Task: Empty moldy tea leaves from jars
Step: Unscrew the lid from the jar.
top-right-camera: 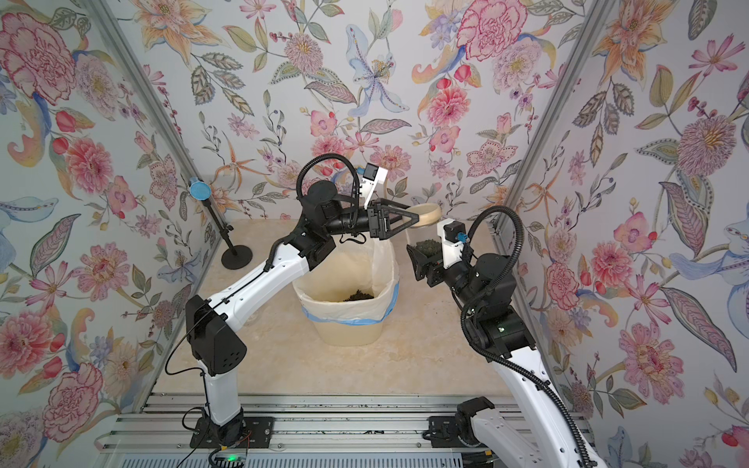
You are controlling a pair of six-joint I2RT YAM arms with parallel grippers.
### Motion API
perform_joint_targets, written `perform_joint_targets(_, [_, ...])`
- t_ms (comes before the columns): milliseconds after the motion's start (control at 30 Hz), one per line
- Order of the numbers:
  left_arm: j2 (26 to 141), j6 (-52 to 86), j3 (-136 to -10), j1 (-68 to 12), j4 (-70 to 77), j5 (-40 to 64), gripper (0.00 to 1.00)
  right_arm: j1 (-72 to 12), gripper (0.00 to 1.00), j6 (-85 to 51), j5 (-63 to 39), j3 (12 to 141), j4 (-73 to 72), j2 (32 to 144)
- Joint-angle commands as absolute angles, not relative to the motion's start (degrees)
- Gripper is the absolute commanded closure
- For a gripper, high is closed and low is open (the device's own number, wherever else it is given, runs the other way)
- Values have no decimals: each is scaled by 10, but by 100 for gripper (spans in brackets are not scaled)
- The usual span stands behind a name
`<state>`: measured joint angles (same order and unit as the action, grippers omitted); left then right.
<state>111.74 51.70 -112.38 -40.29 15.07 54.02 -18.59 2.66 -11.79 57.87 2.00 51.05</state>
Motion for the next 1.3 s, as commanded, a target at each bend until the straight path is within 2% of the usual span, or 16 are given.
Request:
perform_joint_targets(0, [1130, 515, -1150, -405, 145, 549, 0, -182, 55, 15, -131, 606, -29, 500])
perform_joint_targets(500, [1143, 504, -1183, -422, 119, 560, 3, -179, 55, 13, -130, 602, -31, 500])
perform_joint_targets(633, [1140, 491, -1183, -424, 101, 561, 7, -179, 55, 12, -128, 605, -32, 504])
perform_joint_targets(867, [1136, 493, -1185, -424, 102, 557, 23, -179, 56, 22, -120, 603, -28, 505])
perform_joint_targets(1067, [1140, 499, -1199, -423, 104, 547, 31, -181, 57, 40, -104, 606, -14, 504])
perform_joint_targets(1267, [1142, 434, -1240, -427, 7, 497, 36, -192, 58, 76, -68, 618, 9, 509])
